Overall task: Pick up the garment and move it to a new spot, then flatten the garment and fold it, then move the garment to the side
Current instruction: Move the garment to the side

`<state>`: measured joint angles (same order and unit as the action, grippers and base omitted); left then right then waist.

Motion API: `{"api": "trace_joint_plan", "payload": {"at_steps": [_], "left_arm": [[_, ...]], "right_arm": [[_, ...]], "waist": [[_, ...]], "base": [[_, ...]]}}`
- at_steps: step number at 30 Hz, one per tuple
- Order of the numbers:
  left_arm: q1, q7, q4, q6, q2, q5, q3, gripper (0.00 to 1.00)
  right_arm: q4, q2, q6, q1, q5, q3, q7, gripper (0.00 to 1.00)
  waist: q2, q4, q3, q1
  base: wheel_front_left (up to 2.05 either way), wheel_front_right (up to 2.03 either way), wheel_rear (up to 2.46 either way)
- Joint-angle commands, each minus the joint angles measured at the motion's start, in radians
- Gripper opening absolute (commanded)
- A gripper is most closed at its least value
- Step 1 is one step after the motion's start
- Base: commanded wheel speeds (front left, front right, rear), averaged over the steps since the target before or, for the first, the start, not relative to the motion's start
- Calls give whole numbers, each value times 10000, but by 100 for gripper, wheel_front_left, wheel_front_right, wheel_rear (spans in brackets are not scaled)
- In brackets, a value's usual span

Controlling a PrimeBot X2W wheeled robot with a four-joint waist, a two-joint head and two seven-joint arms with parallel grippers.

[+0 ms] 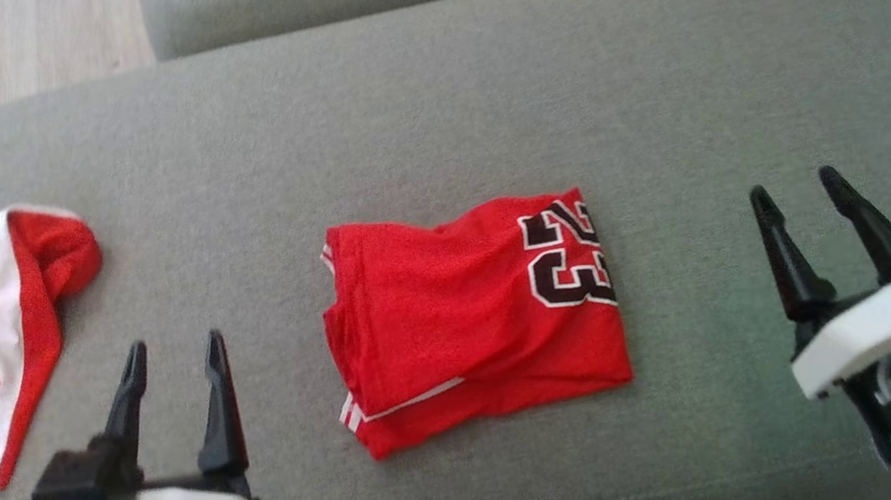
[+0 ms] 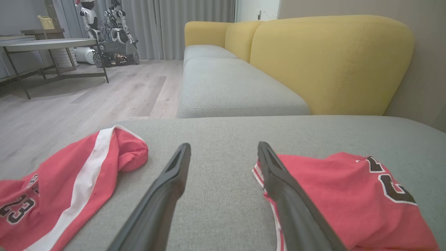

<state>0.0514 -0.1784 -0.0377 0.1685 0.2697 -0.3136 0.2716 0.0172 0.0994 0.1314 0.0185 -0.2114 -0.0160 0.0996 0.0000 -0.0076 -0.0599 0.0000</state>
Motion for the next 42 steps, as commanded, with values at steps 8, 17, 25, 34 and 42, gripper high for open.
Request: {"api": "trace_joint_plan", "payload": {"at_steps": [8, 17, 25, 34, 42], "left_arm": [[-1536, -434, -80, -153, -96, -11, -228, 100], [-2090, -735, 338, -333, -488, 26, -91, 100], [-2225, -821, 492, -366, -684, 238, -176, 100], [-2147, -831, 259, -467, -769, 461, -433, 100], [-2277, -832, 53, -617, -568, 661, -603, 100]], "right_arm": [[-1854, -185, -7, 1583, -229, -872, -264, 100], [-3917, -291, -7, 1964, -365, -1048, 189, 100], [-4339, -298, -7, 2200, -754, -1285, 720, 0], [-3540, 237, -7, 2548, -896, -1460, 894, 0], [-3011, 1419, -7, 3220, -754, -276, 1136, 0]], "waist": [[0, 1034, -894, 0], [0, 1694, -1206, 0], [0, 1723, -1250, 0], [0, 772, -1361, 0], [0, -806, -1857, 0]], "base": [[0, 0, 0], [0, 0, 0], [0, 0, 0], [0, 0, 0], [0, 0, 0]]}}
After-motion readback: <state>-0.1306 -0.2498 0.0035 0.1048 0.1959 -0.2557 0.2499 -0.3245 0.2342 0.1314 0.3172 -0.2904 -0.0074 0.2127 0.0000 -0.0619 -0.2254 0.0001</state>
